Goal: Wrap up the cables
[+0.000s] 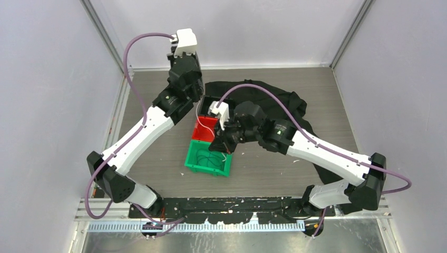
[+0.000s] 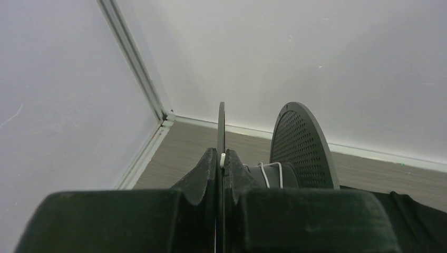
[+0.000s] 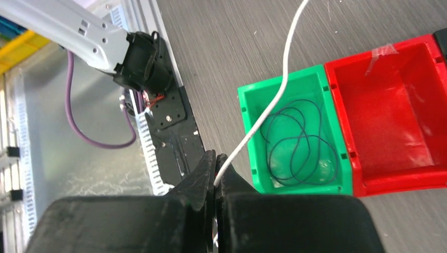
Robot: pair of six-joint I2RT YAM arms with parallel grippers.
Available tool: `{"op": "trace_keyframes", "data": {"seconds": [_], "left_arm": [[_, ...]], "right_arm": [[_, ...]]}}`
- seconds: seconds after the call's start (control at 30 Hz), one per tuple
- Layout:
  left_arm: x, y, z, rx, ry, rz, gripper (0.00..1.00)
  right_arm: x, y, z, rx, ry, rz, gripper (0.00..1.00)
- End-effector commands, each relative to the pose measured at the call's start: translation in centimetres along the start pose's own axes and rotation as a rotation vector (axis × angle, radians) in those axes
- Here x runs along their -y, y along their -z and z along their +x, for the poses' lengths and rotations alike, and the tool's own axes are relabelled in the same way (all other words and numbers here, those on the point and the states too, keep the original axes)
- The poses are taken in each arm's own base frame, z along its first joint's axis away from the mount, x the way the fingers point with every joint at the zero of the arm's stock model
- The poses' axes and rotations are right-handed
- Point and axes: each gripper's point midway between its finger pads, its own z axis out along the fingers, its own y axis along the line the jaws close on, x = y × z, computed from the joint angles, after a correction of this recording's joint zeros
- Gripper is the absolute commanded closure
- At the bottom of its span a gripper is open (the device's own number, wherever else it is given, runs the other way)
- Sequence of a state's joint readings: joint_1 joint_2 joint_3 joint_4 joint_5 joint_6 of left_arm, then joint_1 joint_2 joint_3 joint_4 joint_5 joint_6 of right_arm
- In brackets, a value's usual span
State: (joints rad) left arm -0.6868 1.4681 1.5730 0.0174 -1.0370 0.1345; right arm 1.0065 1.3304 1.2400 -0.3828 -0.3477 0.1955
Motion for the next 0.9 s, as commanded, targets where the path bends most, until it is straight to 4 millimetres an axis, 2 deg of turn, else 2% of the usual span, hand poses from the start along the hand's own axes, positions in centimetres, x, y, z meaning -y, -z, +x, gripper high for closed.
{"op": "trace_keyframes", "data": {"seconds": [0.0, 0.13, 0.23, 0.5, 0.73, 0.87], "left_arm": [[-0.2, 0.9, -3.1, 0.070, 0.084, 0.060, 0.99], [2.6, 1.7, -1.3, 0.016, -0.063, 0.258, 1.00], [3.7, 2.2, 0.6, -0.043, -0.158, 0.337, 0.99], [6.2, 5.9, 3.9, -0.140, -0.264, 0.649, 1.00], [7.6, 9.2, 6.5, -0.205, -0.316, 0.866, 0.99], [7.7, 11.3, 6.6, -0.210, -0.307, 0.980, 0.99]], "right_arm": [[-1.5, 4.2, -2.4, -0.009, 0.196, -0.008, 1.00], [-0.9, 6.0, -6.2, 0.083, 0.322, 0.068, 1.00], [0.1, 6.7, -8.6, 0.173, 0.364, 0.122, 1.00], [4.3, 9.1, -13.0, 0.349, 0.308, 0.226, 1.00], [8.7, 10.3, -14.2, 0.378, 0.251, 0.299, 1.00], [11.5, 10.5, -13.6, 0.365, 0.206, 0.340, 1.00]]}}
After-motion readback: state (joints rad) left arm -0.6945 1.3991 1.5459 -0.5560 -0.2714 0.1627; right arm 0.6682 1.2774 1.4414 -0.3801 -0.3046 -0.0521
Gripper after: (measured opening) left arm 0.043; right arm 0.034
